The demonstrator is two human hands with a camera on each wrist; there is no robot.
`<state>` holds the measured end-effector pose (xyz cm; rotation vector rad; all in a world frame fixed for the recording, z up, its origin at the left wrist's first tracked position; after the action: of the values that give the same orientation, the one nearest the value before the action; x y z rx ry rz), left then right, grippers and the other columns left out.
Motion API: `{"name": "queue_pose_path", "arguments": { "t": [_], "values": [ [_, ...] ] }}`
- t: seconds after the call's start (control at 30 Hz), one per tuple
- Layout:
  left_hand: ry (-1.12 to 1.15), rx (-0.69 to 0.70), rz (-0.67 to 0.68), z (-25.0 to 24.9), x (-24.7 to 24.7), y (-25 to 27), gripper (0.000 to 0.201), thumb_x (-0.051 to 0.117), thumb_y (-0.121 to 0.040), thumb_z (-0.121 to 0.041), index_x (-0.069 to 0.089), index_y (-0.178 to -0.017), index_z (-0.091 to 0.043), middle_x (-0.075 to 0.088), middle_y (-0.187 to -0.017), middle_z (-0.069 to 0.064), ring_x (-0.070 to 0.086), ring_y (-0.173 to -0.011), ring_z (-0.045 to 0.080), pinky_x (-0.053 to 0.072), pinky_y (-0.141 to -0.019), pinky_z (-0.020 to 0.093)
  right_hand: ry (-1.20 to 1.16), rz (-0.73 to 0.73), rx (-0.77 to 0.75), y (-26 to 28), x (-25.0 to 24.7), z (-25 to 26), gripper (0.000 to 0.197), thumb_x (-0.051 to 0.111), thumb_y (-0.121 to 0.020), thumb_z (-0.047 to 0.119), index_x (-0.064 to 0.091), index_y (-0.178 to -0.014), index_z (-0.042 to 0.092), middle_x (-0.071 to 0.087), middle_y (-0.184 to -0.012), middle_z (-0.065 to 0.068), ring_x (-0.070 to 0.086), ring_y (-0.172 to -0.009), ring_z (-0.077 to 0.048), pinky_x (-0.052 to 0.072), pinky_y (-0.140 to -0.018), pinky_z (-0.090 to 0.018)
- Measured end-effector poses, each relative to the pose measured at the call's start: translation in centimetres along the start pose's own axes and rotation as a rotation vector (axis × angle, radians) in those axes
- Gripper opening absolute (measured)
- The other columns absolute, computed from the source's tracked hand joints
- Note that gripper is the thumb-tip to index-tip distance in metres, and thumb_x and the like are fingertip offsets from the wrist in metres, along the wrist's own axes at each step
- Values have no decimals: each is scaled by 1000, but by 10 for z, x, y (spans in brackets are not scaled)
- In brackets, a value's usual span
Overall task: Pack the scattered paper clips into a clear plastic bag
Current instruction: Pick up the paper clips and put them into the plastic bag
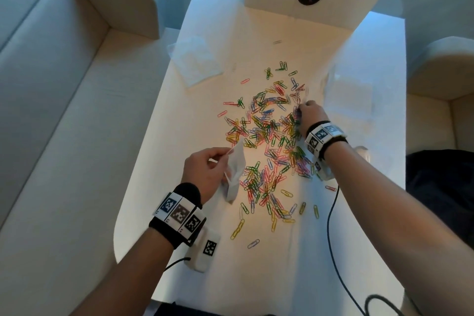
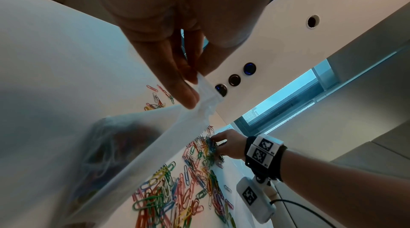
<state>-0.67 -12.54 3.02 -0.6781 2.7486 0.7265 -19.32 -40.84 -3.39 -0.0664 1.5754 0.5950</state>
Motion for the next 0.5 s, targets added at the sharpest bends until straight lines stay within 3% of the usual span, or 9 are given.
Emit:
{"name": "queue_pose_path", "arguments": {
  "t": [0.13, 0.23, 0.33, 0.4, 0.5],
  "values": [
    [-3, 9, 4, -4, 2, 3, 22, 63, -94, -19, 74, -113, -21, 72, -95, -4, 72, -82, 18, 63, -74, 41, -29, -110, 14, 10, -5, -5, 17, 55, -91, 5, 70, -97, -2, 62, -97, -14, 63, -86, -31, 57, -81, -38],
    [-3, 17, 4, -6, 2, 4, 23, 64, -94, -20, 73, -114, -19, 72, -94, -3, 72, -80, 18, 63, -73, 42, -232, -96, 127, 17, -10, -27, 18, 59, -89, 3, 76, -96, 4, 71, -94, -13, 67, -79, -28, 58, -81, -35],
    [1, 13, 0, -4, 2, 5, 23, 64, -94, -21, 72, -115, -18, 72, -93, -2, 73, -77, 17, 63, -72, 41, -577, -115, 271, 33, -10, -52, 14, 73, -83, 11, 77, -97, 8, 74, -93, -7, 65, -78, -17, 53, -82, -25],
    [14, 7, -1, -4, 4, 7, 24, 64, -94, -21, 72, -116, -17, 72, -93, -1, 73, -75, 17, 63, -72, 39, -882, -69, 374, 51, -2, -62, 19, 78, -80, 17, 77, -97, 11, 75, -92, -4, 69, -81, -15, 56, -82, -26],
    [22, -4, 3, -5, 10, 8, 24, 62, -95, -17, 71, -117, -15, 70, -94, 1, 72, -70, 17, 63, -70, 34, -1513, 50, 378, 81, -1, -41, 22, 72, -83, 6, 71, -104, 1, 73, -103, -16, 72, -90, -19, 58, -84, -27]
  ]
}}
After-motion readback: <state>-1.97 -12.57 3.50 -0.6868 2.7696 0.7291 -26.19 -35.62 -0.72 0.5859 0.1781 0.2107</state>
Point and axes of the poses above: each hand's wrist, its own y-axis away from the middle knuckle, its own x-axis out of the palm, z = x × y, the point moved 10 cm from there along -y, towards the middle knuckle
